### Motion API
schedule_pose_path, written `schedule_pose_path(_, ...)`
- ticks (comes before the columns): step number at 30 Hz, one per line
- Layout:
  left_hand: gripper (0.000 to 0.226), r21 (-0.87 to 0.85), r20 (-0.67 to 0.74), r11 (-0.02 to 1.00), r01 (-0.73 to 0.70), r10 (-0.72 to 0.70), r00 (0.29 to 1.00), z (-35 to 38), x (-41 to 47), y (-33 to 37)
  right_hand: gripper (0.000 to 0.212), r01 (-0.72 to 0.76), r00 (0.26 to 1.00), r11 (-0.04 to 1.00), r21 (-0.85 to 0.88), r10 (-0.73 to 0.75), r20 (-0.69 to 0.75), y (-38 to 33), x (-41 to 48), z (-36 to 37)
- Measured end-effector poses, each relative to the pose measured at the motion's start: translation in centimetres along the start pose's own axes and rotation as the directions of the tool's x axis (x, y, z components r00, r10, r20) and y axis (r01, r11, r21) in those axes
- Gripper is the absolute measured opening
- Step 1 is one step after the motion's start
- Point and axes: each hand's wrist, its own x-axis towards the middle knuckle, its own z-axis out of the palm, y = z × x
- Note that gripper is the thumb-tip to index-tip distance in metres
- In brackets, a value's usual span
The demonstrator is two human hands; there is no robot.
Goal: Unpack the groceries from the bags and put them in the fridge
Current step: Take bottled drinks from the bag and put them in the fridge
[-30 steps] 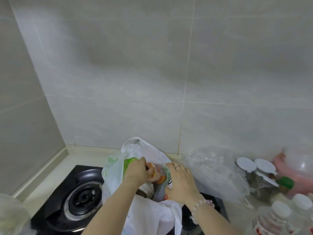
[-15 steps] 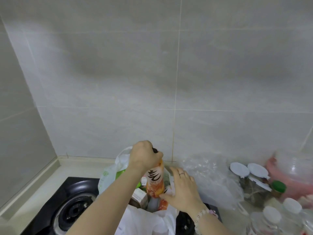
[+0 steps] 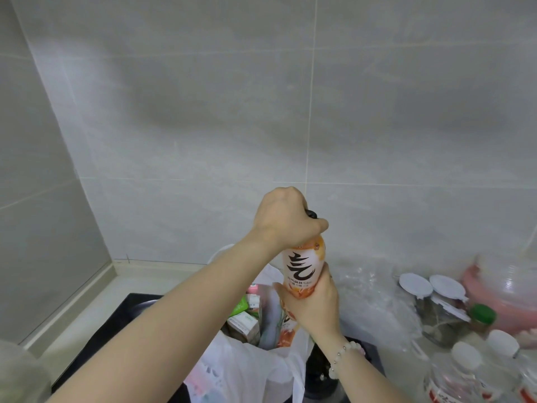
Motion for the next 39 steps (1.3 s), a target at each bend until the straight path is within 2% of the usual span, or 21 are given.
schedule_pose_path(6,0.033,-0.033,0.042,0.999,-0.023,0.025,0.999,1.1,0.3,0.5,0.058,-0.034,0.999,0.997,-0.064,0.033,-0.029,0.4,0.4,-1.0)
schedule_pose_path(8,0.038,-0.099,0.060,0.995,-0.018,0.024,0.998,1.8,0.2,0.2,0.055,-0.056,0.998,0.995,-0.086,0.053,-0.034,0.9,0.6,-1.5)
schedule_pose_path(12,0.049,-0.358,0.155,0.922,0.146,-0.095,0.983,3.3,-0.4,-1.0,0.046,-0.061,0.998,0.983,-0.173,0.058,-0.026,2.1,0.8,-2.7)
schedule_pose_path(14,0.055,-0.421,0.207,0.869,0.260,-0.187,0.960,4.5,-0.4,-2.2,0.046,-0.050,0.998,0.978,-0.201,0.044,-0.036,2.8,0.9,-3.2)
schedule_pose_path(16,0.047,-0.332,0.255,0.889,0.317,-0.239,0.937,6.5,-0.5,-3.9,0.048,-0.043,0.999,0.977,-0.209,0.035,-0.041,3.6,1.0,-3.7)
schedule_pose_path(19,0.018,-0.070,0.376,0.942,0.328,-0.280,0.883,10.2,-1.6,-6.8,0.050,-0.045,0.999,0.975,-0.216,0.039,-0.033,4.8,1.3,-4.4)
schedule_pose_path(21,0.029,0.126,0.527,0.945,0.302,-0.321,0.787,13.3,-3.3,-8.4,0.050,-0.056,0.998,0.974,-0.221,0.052,-0.023,5.4,1.4,-5.0)
schedule_pose_path(23,0.035,0.215,0.610,0.939,0.270,-0.345,0.713,16.2,-5.3,-9.4,0.049,-0.074,0.997,0.973,-0.219,0.073,-0.016,6.0,1.5,-5.6)
schedule_pose_path(30,0.054,0.187,0.630,0.871,0.454,-0.461,0.625,21.2,-8.9,-8.3,0.048,-0.133,0.990,0.963,-0.235,0.138,0.002,8.1,1.2,-7.0)
schedule_pose_path(35,0.060,0.220,0.637,0.841,0.494,-0.508,0.580,22.0,-9.4,-8.0,0.045,-0.144,0.987,0.948,-0.284,0.158,0.028,8.8,1.8,-8.0)
schedule_pose_path(39,0.058,0.184,0.626,0.819,0.543,-0.523,0.578,22.4,-9.6,-8.0,0.046,-0.180,0.982,0.947,-0.265,0.188,0.003,8.8,1.8,-7.8)
